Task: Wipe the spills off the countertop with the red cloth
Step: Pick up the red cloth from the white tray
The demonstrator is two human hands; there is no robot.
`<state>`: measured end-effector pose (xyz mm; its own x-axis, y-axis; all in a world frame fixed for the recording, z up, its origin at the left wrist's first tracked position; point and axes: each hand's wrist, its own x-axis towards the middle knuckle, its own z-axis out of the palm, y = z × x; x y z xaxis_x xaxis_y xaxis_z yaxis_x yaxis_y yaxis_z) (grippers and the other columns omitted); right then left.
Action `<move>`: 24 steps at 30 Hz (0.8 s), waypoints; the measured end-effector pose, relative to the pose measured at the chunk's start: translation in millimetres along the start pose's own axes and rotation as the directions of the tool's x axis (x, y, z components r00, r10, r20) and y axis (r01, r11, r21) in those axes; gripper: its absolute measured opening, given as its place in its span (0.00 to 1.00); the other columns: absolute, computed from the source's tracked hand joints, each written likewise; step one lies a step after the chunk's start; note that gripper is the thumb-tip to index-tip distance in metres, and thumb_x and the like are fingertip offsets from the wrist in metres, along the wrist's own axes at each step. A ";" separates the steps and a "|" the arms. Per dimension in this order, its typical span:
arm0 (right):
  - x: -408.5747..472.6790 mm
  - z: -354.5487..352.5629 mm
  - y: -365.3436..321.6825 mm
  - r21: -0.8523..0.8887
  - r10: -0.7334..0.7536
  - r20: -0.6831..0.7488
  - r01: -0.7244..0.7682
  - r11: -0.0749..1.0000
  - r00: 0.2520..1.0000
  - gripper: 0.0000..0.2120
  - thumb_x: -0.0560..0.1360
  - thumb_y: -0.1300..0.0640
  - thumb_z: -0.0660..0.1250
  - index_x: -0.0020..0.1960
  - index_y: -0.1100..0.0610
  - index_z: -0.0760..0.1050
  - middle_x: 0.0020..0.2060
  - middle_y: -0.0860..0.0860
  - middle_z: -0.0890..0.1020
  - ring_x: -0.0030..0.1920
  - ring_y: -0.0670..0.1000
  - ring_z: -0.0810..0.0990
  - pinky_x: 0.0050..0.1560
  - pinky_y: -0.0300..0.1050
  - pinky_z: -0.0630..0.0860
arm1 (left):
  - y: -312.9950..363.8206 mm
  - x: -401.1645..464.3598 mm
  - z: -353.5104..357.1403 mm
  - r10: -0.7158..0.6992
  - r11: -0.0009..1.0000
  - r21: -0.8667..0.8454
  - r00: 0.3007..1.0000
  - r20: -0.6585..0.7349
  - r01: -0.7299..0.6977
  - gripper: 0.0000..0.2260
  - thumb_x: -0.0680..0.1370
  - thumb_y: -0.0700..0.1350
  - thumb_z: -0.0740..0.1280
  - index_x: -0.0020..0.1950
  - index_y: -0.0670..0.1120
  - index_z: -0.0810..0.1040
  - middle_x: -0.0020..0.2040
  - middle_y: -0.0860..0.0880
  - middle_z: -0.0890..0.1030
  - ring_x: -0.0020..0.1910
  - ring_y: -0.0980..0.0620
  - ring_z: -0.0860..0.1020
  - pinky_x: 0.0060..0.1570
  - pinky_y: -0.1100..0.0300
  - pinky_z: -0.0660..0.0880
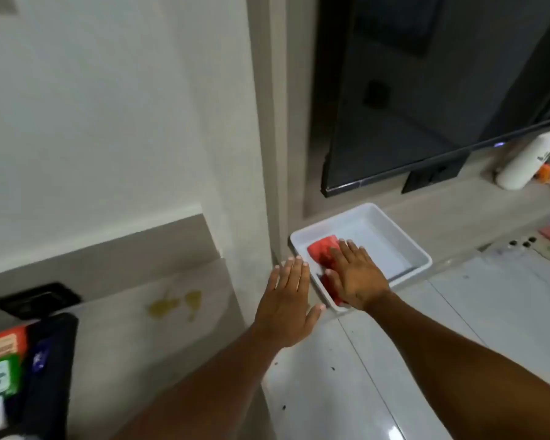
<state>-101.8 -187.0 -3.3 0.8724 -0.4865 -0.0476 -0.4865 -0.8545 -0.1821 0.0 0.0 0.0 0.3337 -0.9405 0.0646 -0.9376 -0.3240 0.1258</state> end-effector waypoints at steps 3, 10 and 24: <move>23.6 25.2 5.5 0.069 0.041 0.082 -0.047 0.997 0.996 0.30 0.83 0.41 0.46 0.80 0.52 0.46 0.80 0.53 0.48 0.79 0.54 0.45 0.78 0.50 0.41 | 8.3 19.8 27.9 -0.049 0.998 -0.031 0.999 0.018 0.049 0.36 0.82 0.62 0.57 0.82 0.39 0.59 0.82 0.39 0.62 0.82 0.38 0.59 0.80 0.41 0.54; 56.4 68.5 21.8 0.114 0.125 0.153 -0.144 0.983 0.980 0.32 0.81 0.37 0.47 0.80 0.48 0.42 0.80 0.52 0.42 0.79 0.57 0.41 0.78 0.56 0.43 | 5.3 48.9 63.1 -0.098 0.994 -0.025 0.986 0.137 0.103 0.38 0.81 0.68 0.46 0.84 0.44 0.47 0.85 0.43 0.52 0.84 0.42 0.49 0.82 0.43 0.46; 50.9 17.9 -10.3 0.564 0.223 -0.008 -0.180 0.806 0.975 0.19 0.81 0.58 0.59 0.71 0.51 0.69 0.69 0.50 0.73 0.63 0.43 0.72 0.50 0.19 0.66 | -8.3 26.6 31.8 -0.098 0.994 -0.049 0.991 0.095 0.103 0.37 0.83 0.64 0.48 0.83 0.40 0.46 0.85 0.40 0.50 0.84 0.41 0.47 0.80 0.46 0.42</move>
<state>-51.5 -199.7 -21.5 0.7414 -0.6663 -0.0796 -0.5223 -0.4985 -0.6919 13.5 -25.6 -30.8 0.4129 -0.9098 -0.0420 -0.8926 -0.4134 0.1798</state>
